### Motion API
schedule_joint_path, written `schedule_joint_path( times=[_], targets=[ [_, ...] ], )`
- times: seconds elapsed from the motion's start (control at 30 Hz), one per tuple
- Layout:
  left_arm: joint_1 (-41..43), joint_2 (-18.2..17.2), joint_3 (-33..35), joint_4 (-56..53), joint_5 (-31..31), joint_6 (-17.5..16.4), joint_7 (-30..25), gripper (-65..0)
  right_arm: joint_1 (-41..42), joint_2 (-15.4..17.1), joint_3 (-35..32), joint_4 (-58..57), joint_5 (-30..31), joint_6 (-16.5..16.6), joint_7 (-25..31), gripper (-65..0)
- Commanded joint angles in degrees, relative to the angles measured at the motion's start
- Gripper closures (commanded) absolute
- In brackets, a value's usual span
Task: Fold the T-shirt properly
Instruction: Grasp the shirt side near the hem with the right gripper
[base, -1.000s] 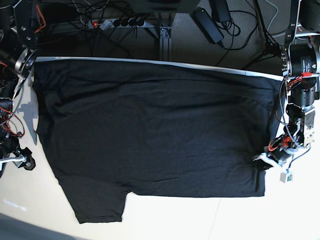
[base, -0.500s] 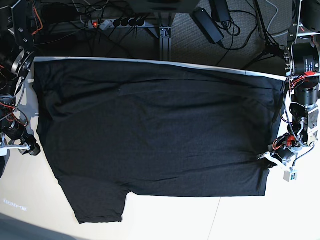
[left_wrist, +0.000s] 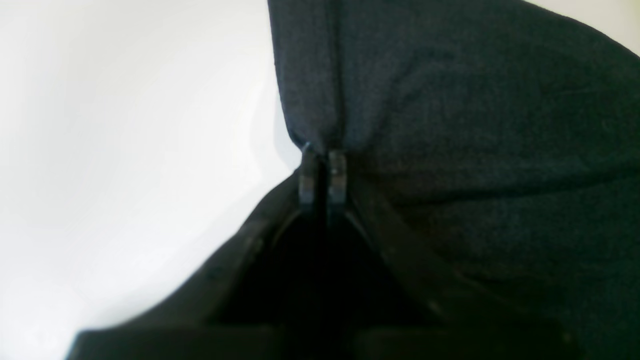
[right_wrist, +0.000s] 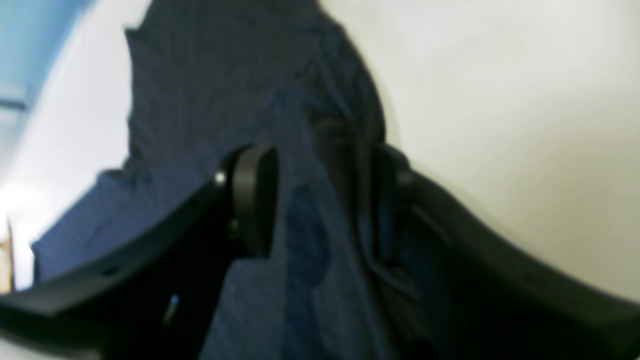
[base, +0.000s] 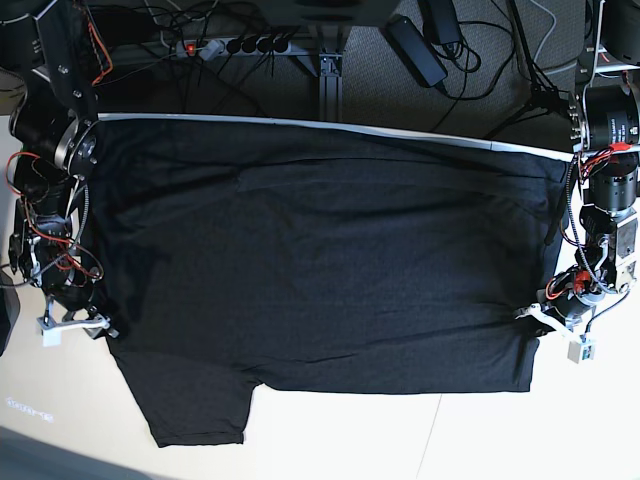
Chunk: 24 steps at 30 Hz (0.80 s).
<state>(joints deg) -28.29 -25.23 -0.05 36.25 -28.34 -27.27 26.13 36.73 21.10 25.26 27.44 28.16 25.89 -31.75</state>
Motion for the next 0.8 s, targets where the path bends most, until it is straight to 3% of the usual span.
schedule_joint_path(
  times=[0.0,0.2,0.4,0.5,0.63,0.77],
  targets=[
    [-1.0,-0.8,-0.1,0.3,0.7,0.0,1.1,0.0,1.9,0.4,-1.6,0.4,-0.4,1.6,-0.6,-30.2],
    [-1.0,-0.8,-0.1,0.3,0.7,0.0,1.1,0.0,1.8,0.4,-11.3,0.4,-0.1,1.5,-0.8,-30.2],
    [-1.0,-0.8,0.0,0.3,0.7,0.0,1.5,0.0,1.8,0.5,-12.6,0.4,0.3,1.5,-0.8,-29.9],
    [-1.0,-0.8,-0.1,0.3,0.7,0.0,2.0,0.0,1.8,0.5,-12.6,0.4,-0.3,1.5,-0.8,-21.0],
    [-1.0,-0.8,-0.1,0.3,0.4,0.0,1.9,0.0,1.8,0.5,-12.6,0.4,-1.3,1.5,0.1,0.0],
    [-1.2,-1.5,-0.1,0.3,-3.1,-0.1,5.1,0.0,1.8,0.8,-12.6,0.8,-2.3,1.5,0.1,0.0]
  ],
)
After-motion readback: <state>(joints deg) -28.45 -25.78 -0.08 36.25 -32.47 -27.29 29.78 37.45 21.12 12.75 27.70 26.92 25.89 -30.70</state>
